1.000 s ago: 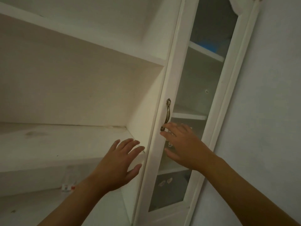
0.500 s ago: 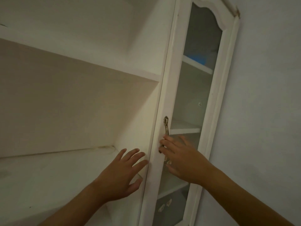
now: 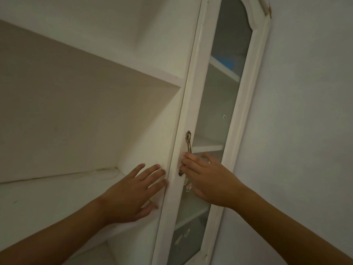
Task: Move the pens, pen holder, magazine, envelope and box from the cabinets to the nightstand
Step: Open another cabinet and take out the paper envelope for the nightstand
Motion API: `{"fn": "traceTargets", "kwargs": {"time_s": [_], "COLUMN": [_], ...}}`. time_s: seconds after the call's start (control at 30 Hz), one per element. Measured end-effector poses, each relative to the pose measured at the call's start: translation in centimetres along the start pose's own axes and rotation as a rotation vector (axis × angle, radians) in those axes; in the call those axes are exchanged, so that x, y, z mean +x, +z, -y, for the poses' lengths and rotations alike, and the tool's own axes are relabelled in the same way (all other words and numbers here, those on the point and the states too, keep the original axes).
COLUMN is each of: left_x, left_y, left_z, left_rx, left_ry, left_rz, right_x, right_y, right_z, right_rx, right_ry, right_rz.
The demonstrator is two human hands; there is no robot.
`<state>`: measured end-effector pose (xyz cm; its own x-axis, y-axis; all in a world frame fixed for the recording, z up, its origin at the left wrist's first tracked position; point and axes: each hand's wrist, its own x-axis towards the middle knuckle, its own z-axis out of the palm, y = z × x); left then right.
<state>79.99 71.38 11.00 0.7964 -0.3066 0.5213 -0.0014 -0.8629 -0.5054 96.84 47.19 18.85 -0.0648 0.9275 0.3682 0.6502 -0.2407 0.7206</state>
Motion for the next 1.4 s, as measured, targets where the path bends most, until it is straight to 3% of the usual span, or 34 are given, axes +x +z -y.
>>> {"fn": "traceTargets", "kwargs": {"time_s": [0.23, 0.8, 1.4], "left_x": [0.4, 0.0, 7.1], "left_y": [0.0, -1.8, -2.8], "left_z": [1.2, -1.4, -8.8], "left_rx": [0.039, -0.111, -0.285], "left_ry": [0.034, -0.088, 0.184], "left_rz": [0.02, -0.032, -0.157], "right_x": [-0.1, -1.2, -13.2], "right_y": [0.6, 0.2, -4.1], "right_z": [-0.6, 0.2, -1.5], "right_rx": [0.014, 0.153, 0.128], "right_ry": [-0.032, 0.009, 0.117], "right_rz": [-0.013, -0.107, -0.035]}}
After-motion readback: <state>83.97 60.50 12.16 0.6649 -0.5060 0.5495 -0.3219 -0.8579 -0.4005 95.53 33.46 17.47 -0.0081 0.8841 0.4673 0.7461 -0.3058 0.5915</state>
